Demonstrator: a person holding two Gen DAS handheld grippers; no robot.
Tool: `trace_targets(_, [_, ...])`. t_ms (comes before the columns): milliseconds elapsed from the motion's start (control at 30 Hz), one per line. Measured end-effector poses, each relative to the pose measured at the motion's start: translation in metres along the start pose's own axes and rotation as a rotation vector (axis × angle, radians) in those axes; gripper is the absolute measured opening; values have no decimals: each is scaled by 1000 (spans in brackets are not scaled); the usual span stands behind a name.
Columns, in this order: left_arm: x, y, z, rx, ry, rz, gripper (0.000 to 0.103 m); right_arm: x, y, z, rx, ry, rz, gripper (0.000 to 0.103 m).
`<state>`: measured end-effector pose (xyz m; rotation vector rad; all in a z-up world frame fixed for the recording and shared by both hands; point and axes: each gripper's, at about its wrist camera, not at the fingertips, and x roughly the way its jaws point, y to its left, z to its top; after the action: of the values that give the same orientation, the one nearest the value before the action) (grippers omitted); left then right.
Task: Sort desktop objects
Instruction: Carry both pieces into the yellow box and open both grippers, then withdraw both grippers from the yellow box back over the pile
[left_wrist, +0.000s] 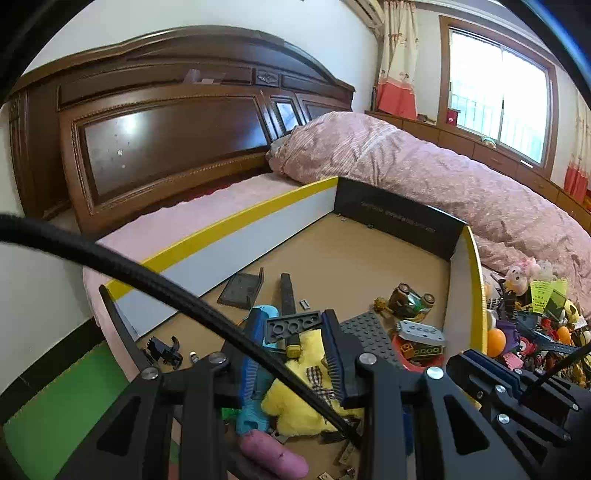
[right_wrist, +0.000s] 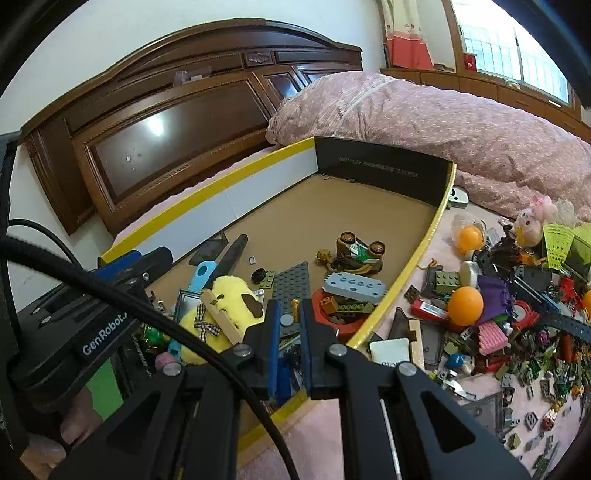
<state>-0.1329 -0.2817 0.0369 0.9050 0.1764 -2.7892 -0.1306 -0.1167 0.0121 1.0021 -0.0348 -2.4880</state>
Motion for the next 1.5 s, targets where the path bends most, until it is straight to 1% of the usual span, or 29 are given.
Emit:
trace_targets(100, [3,4,-2,-21,13,-3,34,4,2,0,-3,11,16,11])
trace_targets(133, [4,5,-2,-28,21,-4,38,5,1,-1,3,7,10,12])
trace_targets(200, [5,8,-2,-38,31,-6,41,4,2,-3,10,-1,-1,18])
trace_targets(267, [5,10,-3,-48,35,-5,43,2,1,-4,21,-2,4,30])
trace_targets(500, [-2,10,-5,-55,44,-13,46,-10,1,-5,34,-13,20,31])
trace_targets(667, [-18,6,-11,-55,39,-41,46,-34,-5,-15,65,-26,31,32])
trace_targets(700, [-21,5,-12,-53,38,-46,46,-41,-8,-19,73,-30,33,32])
trace_targets(767, [-30,1,-15,-47,34,-65,46,-56,-14,-30,84,-35,25,37])
trace_targets(800, [-35,-2,-18,-46,35,-75,46,-62,-16,-34,86,-38,20,38])
trace_targets(967, [-51,-23,-29,-28,53,-137,47,-98,-29,-65,83,-32,-36,38])
trace_targets(1167, [-79,-64,-48,69,65,-219,47,-141,-49,-102,72,-34,-108,39])
trace_targets(1333, [-101,-101,-73,138,102,-322,47,-180,-74,-141,55,-45,-216,47])
trace_targets(1400, [-109,-118,-85,179,105,-347,47,-192,-87,-161,52,-38,-265,48])
trace_targets(1500, [-117,-143,-105,235,118,-388,47,-199,-105,-184,63,-12,-318,48])
